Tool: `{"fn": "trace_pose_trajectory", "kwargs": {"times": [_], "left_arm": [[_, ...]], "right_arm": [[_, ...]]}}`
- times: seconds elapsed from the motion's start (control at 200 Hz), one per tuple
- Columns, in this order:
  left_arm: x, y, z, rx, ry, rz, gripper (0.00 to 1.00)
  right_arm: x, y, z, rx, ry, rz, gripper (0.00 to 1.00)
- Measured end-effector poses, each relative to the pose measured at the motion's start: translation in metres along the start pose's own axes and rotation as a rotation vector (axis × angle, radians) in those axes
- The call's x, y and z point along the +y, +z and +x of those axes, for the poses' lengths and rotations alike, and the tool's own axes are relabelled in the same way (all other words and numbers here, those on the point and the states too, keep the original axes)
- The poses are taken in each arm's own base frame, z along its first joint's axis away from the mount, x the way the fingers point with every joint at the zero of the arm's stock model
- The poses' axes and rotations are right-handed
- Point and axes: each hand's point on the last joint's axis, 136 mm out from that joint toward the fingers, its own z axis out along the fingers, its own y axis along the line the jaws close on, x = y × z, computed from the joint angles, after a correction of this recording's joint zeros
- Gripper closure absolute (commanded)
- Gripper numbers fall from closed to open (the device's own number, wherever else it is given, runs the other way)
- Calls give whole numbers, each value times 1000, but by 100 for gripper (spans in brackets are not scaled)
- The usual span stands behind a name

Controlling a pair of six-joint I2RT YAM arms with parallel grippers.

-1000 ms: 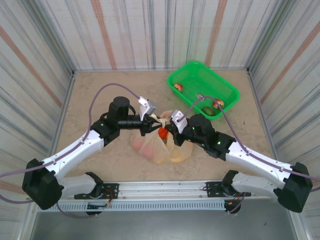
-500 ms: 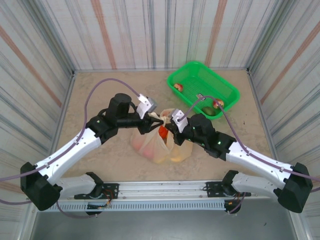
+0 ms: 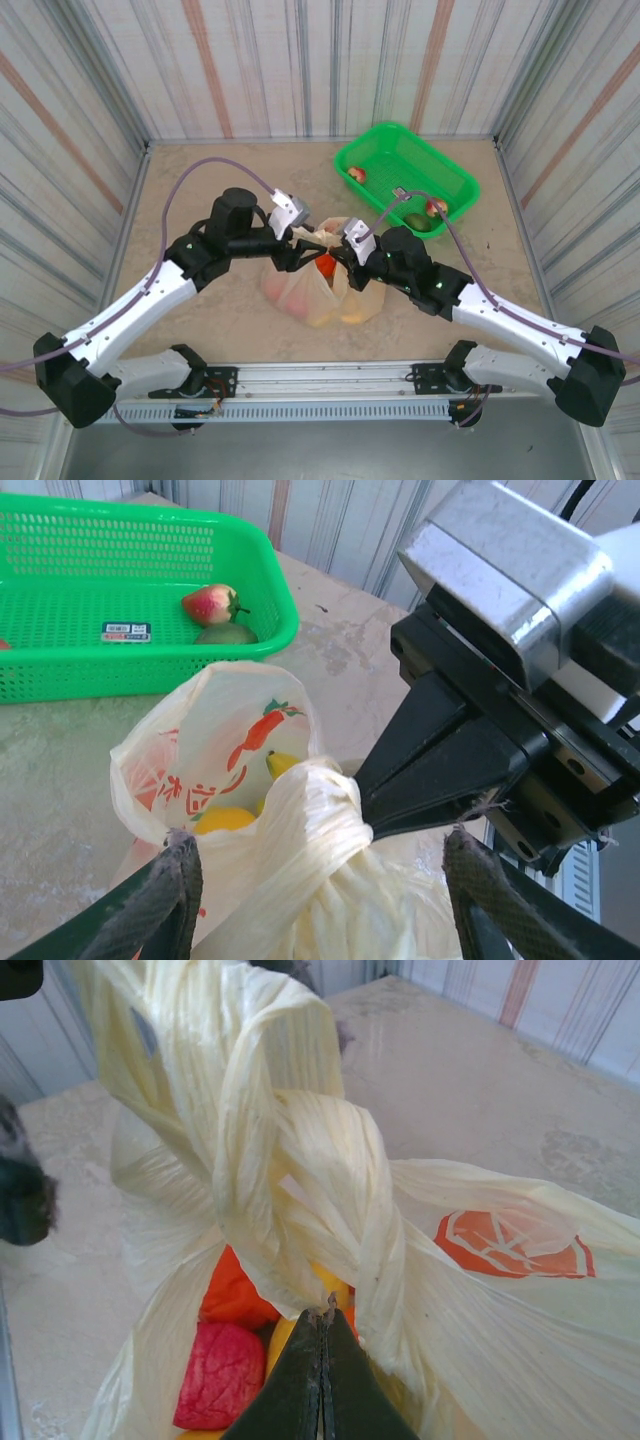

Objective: Place the fake fruits into the plastic bag and tie a complex knot

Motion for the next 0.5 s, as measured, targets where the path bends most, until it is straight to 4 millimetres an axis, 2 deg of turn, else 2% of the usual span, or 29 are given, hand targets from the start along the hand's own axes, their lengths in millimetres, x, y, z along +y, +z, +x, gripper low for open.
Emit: {"fn": "trace_pose_trajectory", "kwargs": {"times": [0.06,0.13,0.245,0.386,0.456,0.501], "left_arm": [[2,2,0,-2,-2,4,36],[5,6,1,5,-14,7,43],[7,12,4,12,-28,24,65],[2,13,2,4,-14,53,100],[-1,13,-1,-5,6,73,100],[-3,13,-1,-6,10,83,100]], "right_arm": [[1,1,1,3,0,-4,100],[3,3,3,14,-2,-10,100],[8,8,5,27,-5,-25,100],[11,10,3,29,-8,-36,100],[13,10,0,27,-8,-46,100],[14,10,-1,30,-8,-53,86]]}}
